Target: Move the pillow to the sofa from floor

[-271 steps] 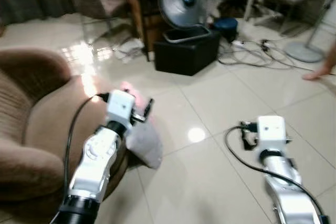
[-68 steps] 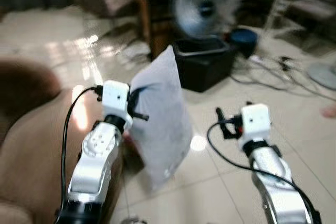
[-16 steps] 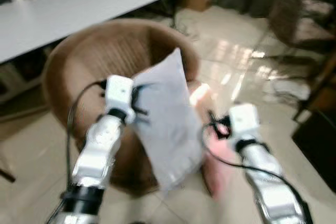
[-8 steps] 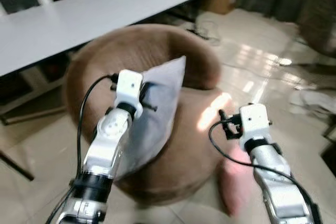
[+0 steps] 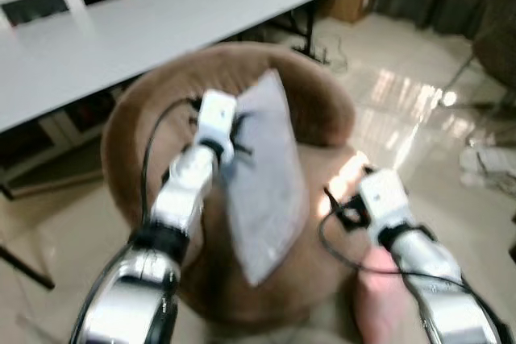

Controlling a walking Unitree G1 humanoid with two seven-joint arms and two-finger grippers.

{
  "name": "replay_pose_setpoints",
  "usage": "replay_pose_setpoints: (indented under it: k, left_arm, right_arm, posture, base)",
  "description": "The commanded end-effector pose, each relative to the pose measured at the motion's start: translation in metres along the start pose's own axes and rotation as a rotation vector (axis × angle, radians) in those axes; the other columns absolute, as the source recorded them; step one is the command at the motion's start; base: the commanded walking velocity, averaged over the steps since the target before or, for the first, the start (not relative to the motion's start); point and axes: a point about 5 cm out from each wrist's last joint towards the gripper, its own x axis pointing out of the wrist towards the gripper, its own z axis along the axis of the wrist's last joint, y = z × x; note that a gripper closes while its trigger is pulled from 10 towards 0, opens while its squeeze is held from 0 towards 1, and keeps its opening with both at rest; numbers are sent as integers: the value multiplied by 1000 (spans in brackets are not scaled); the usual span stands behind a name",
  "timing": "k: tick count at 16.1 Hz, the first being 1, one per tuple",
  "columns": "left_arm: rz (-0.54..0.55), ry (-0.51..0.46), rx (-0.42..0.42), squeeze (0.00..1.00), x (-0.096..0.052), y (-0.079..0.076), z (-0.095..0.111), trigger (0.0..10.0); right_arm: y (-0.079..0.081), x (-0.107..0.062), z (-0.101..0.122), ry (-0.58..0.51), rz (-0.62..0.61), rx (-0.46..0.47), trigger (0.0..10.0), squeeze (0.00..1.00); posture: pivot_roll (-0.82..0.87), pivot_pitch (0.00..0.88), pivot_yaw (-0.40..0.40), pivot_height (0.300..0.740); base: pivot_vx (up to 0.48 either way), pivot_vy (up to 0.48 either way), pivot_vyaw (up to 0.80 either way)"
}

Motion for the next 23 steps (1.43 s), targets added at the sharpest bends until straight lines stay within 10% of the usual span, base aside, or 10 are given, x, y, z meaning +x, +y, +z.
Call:
replay_pose_setpoints:
  k: [1,13,14,23]
  left_arm:
    - [31,-2,11,0,3,2,0,10000]
    - [336,276,234,0,-5,37,-48,10000]
    - [336,263,234,1000,-4,44,-44,10000]
    - [346,125,212,1000,6,48,-16,10000]
  right_arm:
    - [-1,-3,-2,17,14,-4,10000,0]
    - [25,-20,-11,81,363,-16,10000,0]
    - [28,-21,-10,69,401,1,10000,0]
    - [29,-17,-6,45,376,-3,10000,0]
  posture:
    - [-83,10,62,740]
    - [-129,75,43,740]
    - [-127,84,39,740]
    - [-133,86,37,740]
  base:
    - [0,0,0]
    - [0,0,0]
    - [0,0,0]
    - [0,0,0]
